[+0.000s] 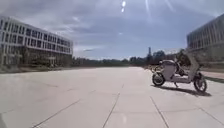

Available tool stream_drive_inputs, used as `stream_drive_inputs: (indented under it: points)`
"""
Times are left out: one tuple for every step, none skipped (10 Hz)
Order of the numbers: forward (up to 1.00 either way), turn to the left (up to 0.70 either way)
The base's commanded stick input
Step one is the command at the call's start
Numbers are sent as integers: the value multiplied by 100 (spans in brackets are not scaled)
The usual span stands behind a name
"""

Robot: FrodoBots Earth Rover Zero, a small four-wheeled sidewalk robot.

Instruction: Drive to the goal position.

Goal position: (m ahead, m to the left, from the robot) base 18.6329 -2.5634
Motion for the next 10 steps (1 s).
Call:
stream_drive_inputs:
  points:
    - [44, 0]
    - [44, 0]
    - [44, 0]
    - [44, 0]
    - [44, 0]
    - [45, 0]
    - [45, 0]
    - [45, -7]
    - [44, -22]
    - [44, -12]
